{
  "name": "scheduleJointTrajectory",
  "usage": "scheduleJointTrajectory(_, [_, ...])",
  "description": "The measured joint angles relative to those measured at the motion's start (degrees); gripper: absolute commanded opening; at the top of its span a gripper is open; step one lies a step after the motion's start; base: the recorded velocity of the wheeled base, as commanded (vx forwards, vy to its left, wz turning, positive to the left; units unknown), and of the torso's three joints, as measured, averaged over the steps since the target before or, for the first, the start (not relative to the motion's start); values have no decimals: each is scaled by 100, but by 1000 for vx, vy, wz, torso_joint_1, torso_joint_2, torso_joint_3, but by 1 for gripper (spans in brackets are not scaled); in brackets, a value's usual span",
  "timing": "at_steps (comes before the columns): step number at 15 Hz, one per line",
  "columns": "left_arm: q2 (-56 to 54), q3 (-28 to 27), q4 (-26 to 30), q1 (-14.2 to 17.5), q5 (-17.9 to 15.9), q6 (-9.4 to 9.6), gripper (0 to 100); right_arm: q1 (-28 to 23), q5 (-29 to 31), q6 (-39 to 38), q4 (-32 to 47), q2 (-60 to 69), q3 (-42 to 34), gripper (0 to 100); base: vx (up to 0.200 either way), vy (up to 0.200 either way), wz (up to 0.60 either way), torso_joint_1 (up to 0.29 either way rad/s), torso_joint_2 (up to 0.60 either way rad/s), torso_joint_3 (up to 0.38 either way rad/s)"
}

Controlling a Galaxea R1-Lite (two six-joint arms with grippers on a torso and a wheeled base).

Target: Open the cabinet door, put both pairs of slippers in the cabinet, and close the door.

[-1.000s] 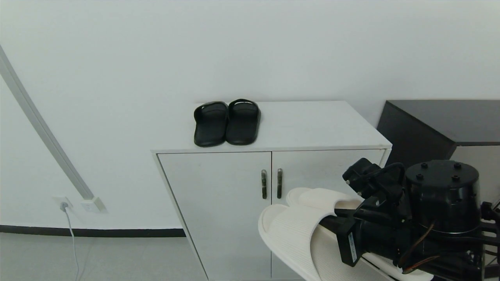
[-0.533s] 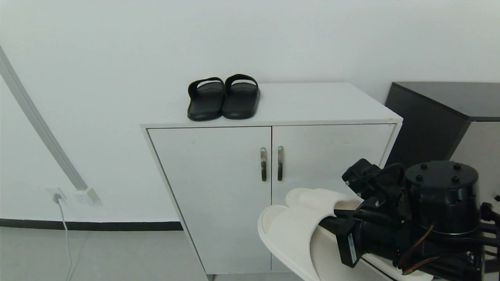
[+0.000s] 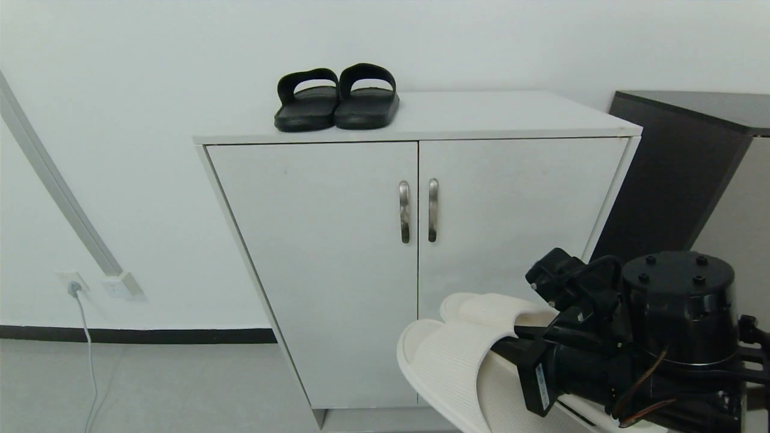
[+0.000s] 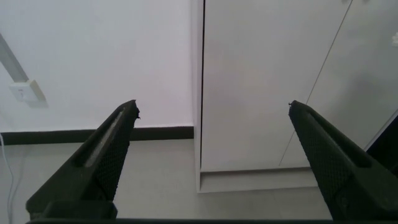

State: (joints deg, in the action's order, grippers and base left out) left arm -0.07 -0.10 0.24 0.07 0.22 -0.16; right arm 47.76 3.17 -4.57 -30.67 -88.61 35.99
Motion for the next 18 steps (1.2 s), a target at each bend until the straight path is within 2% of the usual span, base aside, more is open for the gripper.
scheduleJointTrajectory(3, [0,0,2,0,2,0,100,5,0,1,0,-5,-16,0,0,0,0,-23,413,383])
scheduleJointTrajectory(11, [0,-1,-6,0,0,23,100,0,17,1,-15,-11,-57,0,0,0,0,0,35,32])
scheduleJointTrajectory(15, [34,-23,5,6,256,130,100,0,11,145,-41,-16,-115,0,0,0,0,2,80,52])
scheduleJointTrajectory(17, [119,-83,11,-5,167,205,100,2,0,146,-52,-16,-129,0,0,0,0,0,0,0])
scheduleJointTrajectory(18, [249,-266,5,-17,40,179,100,6,-11,145,-50,-17,-134,0,0,0,0,0,0,0])
